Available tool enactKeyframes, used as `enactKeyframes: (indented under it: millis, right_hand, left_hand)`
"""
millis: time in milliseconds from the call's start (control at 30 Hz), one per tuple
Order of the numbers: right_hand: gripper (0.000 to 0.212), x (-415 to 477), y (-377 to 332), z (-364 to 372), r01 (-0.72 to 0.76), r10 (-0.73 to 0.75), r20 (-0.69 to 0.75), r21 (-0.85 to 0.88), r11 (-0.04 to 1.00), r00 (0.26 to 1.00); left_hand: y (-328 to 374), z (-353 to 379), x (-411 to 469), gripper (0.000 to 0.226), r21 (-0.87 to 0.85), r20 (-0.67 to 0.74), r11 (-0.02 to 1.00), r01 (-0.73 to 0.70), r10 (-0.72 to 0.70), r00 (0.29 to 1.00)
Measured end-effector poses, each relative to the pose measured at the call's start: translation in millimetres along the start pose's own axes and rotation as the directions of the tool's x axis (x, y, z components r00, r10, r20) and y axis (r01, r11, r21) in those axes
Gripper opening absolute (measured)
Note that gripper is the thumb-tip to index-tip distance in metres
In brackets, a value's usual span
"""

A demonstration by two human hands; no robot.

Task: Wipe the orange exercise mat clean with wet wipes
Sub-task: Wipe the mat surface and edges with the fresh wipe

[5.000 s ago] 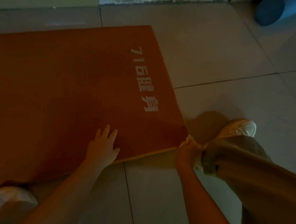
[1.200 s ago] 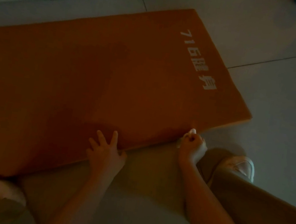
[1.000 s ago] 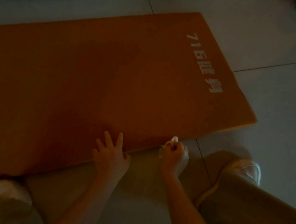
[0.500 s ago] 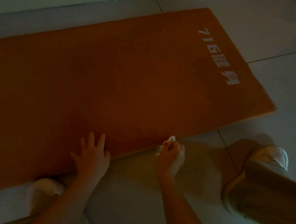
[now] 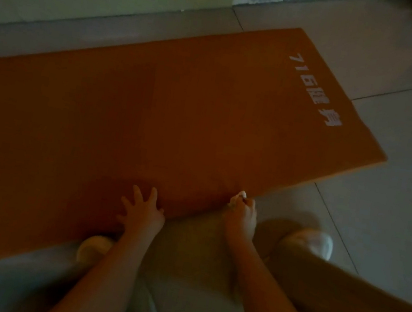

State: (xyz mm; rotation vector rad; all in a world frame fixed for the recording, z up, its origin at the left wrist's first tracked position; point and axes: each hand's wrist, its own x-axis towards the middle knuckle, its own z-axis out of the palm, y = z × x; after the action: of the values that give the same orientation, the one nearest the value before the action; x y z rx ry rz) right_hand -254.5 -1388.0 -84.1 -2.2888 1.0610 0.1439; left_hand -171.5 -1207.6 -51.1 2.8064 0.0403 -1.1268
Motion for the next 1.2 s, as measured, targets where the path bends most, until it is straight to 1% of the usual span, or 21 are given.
enactKeyframes:
  millis: [100, 133, 200, 233, 267, 333, 367, 433, 467, 533, 667, 800, 867, 933, 1033, 1100, 1133, 1200]
  right_hand:
    - [0.037, 1.5, -4.4, 5.4, -0.040, 0.040, -0.020, -0.043, 0.998, 0.999]
    - [0.039, 1.9, -2.6, 6.0, -0.023, 0.021, -0.021, -0.072, 0.997, 1.000]
    - [0.038, 2.4, 3.5, 7.9, 0.033, -0.040, -0.065, -0.096, 0.995, 0.997]
    - [0.034, 3.7, 6.5, 10.2, 0.033, -0.036, -0.079, -0.049, 0.998, 0.996]
    - [0.030, 2.8, 5.8, 10.7, 0.036, -0.033, -0.066, 0.038, 0.999, 0.997]
    - [0.026, 2.7, 4.2, 12.6, 0.036, -0.017, -0.074, 0.258, 0.965, 0.997]
    - [0.024, 4.0, 3.2, 13.6, 0.019, 0.007, -0.085, 0.307, 0.951, 0.996]
    - [0.023, 7.4, 1.7, 9.6, -0.061, 0.086, -0.088, 0.262, 0.963, 0.992]
    - [0.024, 8.5, 3.5, 9.4, -0.074, 0.096, -0.103, 0.202, 0.977, 0.990]
    - [0.024, 9.5, 2.6, 9.6, -0.077, 0.109, -0.164, 0.192, 0.978, 0.980]
    - [0.022, 11.1, -4.5, 8.9, -0.149, 0.198, -0.195, 0.240, 0.959, 0.961]
    - [0.026, 4.5, -17.9, 17.6, -0.198, 0.265, -0.228, 0.279, 0.940, 0.937]
    - [0.027, -8.1, -24.8, 31.3, -0.146, 0.219, -0.246, 0.286, 0.947, 0.944]
    - [0.031, -29.9, -37.7, 53.3, -0.057, 0.139, -0.266, 0.295, 0.954, 0.954]
    - [0.032, -50.9, -49.3, 76.2, 0.030, 0.044, -0.275, 0.261, 0.965, 0.960]
    - [0.032, -49.9, -49.1, 76.3, 0.047, 0.027, -0.285, 0.251, 0.967, 0.958]
    - [0.032, -49.2, -48.4, 73.9, 0.053, 0.025, -0.294, 0.256, 0.965, 0.955]
    - [0.034, -50.1, -49.8, 70.9, 0.047, 0.050, -0.325, 0.286, 0.957, 0.944]
  left_hand:
    - [1.8, 1.6, 2.5, 0.061, 0.007, 0.004, 1.000, 0.012, -0.012, 1.000]
    - [1.3, 3.2, 2.1, 0.061, 0.009, 0.006, 1.000, 0.017, -0.017, 1.000]
    - [0.0, 6.0, 1.4, 0.061, 0.020, -0.011, 0.999, 0.026, -0.026, 1.000]
    - [-1.1, 7.6, 2.0, 0.061, 0.026, -0.026, 0.999, 0.029, -0.028, 0.999]
    - [-1.3, 8.8, 3.2, 0.061, 0.034, -0.040, 0.999, 0.027, -0.026, 0.999]
    - [0.5, 11.1, 4.7, 0.060, 0.039, -0.058, 0.999, 0.024, -0.021, 0.998]
    - [1.6, 11.5, 4.5, 0.060, 0.041, -0.063, 0.999, 0.024, -0.021, 0.998]
    - [2.1, 12.2, 4.4, 0.060, 0.043, -0.071, 0.999, 0.028, -0.025, 0.997]
    - [1.2, 13.5, 4.5, 0.060, 0.044, -0.076, 0.999, 0.029, -0.026, 0.997]
    - [-2.4, 15.9, 6.1, 0.061, 0.050, -0.097, 0.999, 0.020, -0.016, 0.995]
    - [-6.6, 17.7, 5.9, 0.062, 0.095, -0.147, 0.995, -0.019, 0.033, 0.989]
    - [-16.4, 10.8, 5.0, 0.063, 0.181, -0.167, 0.980, -0.085, 0.116, 0.979]
    - [-22.3, 6.5, 2.7, 0.062, 0.213, -0.190, 0.967, -0.141, 0.183, 0.965]
    - [-37.0, 0.8, 2.1, 0.059, 0.217, -0.223, 0.955, -0.204, 0.252, 0.942]
    - [-65.8, -8.6, 5.9, 0.052, 0.177, -0.276, 0.946, -0.273, 0.314, 0.908]
    - [-89.0, -14.8, 10.2, 0.051, 0.168, -0.295, 0.954, -0.248, 0.289, 0.911]
    - [-103.0, -18.4, 12.5, 0.052, 0.152, -0.302, 0.968, -0.198, 0.236, 0.924]
    - [-135.2, -28.0, 16.6, 0.053, 0.065, -0.298, 0.996, -0.064, 0.080, 0.951]
